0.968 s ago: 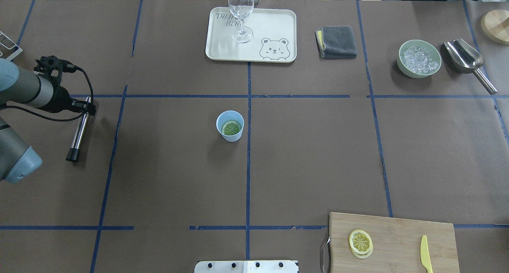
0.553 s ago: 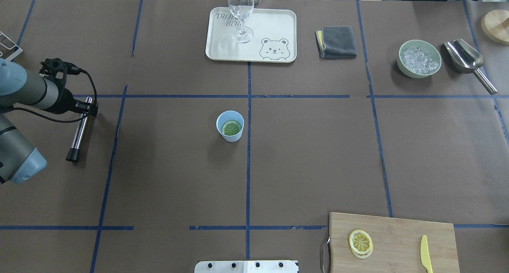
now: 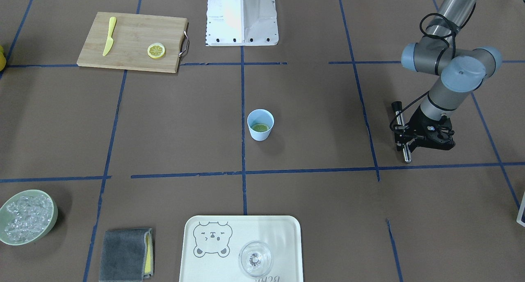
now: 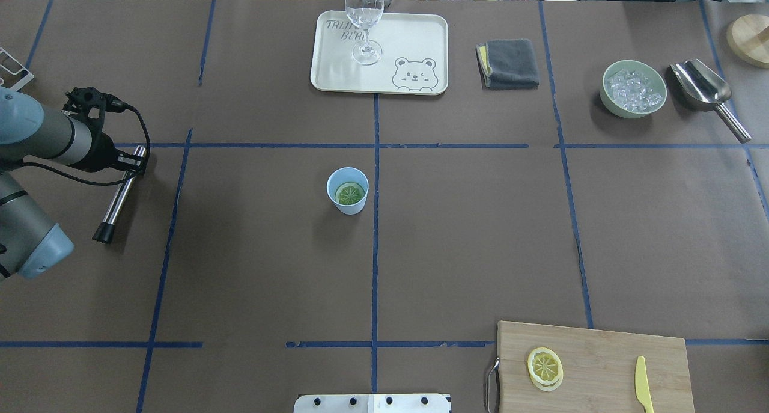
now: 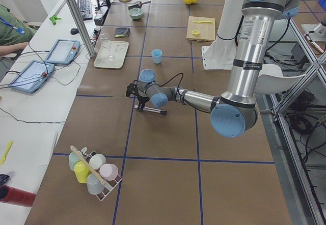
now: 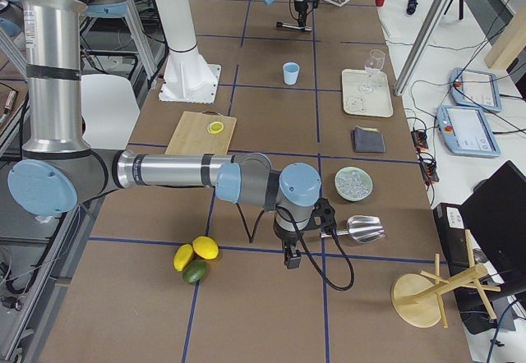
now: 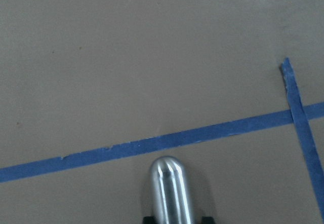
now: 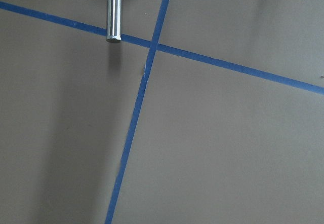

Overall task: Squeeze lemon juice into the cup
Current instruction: 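Close the left gripper on the muddler and lift it, then carry the muddler with the left gripper over the blue cup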

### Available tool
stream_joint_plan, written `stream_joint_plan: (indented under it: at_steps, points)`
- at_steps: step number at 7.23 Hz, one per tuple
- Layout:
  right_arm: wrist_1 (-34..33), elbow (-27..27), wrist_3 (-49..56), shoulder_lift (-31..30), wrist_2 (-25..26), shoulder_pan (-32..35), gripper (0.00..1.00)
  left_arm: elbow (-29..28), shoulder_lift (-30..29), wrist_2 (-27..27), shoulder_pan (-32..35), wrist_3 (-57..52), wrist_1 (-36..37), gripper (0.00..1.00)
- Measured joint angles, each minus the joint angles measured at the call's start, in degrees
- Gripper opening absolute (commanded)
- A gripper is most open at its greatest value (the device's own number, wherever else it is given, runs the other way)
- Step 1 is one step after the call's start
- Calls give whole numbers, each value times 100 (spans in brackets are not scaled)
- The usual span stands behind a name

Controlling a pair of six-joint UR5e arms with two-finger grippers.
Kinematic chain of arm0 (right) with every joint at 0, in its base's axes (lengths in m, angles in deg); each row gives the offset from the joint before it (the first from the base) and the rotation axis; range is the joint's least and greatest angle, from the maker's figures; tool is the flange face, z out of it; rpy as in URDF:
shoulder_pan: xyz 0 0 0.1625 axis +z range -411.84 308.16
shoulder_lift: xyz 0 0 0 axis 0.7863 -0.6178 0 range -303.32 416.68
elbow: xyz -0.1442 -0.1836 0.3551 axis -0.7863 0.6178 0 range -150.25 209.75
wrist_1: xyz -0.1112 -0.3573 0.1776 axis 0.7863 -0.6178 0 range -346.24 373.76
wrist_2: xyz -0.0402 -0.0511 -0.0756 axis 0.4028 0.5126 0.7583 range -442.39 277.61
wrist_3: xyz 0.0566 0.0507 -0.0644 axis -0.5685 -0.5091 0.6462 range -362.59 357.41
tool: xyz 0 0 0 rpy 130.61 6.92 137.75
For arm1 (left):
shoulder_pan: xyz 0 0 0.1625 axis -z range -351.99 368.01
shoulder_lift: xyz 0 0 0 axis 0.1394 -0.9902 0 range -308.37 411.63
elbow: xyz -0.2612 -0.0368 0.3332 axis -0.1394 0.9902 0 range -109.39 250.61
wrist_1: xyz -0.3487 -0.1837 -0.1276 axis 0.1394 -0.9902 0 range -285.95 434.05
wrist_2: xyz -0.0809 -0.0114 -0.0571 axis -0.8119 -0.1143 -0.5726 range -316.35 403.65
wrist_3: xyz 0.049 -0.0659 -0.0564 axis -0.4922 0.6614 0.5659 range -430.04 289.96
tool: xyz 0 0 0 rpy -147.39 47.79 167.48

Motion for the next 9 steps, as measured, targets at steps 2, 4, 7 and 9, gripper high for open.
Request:
stream_joint_plan:
  at_steps: [2, 4, 7, 9]
  points:
    - [0, 3, -6, 0, 0, 2, 100, 291, 17, -25, 20, -17, 25, 0]
    - [0, 18, -5, 0, 0, 9, 100, 550, -206, 26, 34, -146, 21, 0]
    - [0, 24, 1, -19, 13, 48, 100, 658, -1081, 721, 23, -1383, -8, 0]
    - [0, 34, 5, -31, 25, 67, 100, 835, -1321, 1249, -61, -1421, -461, 0]
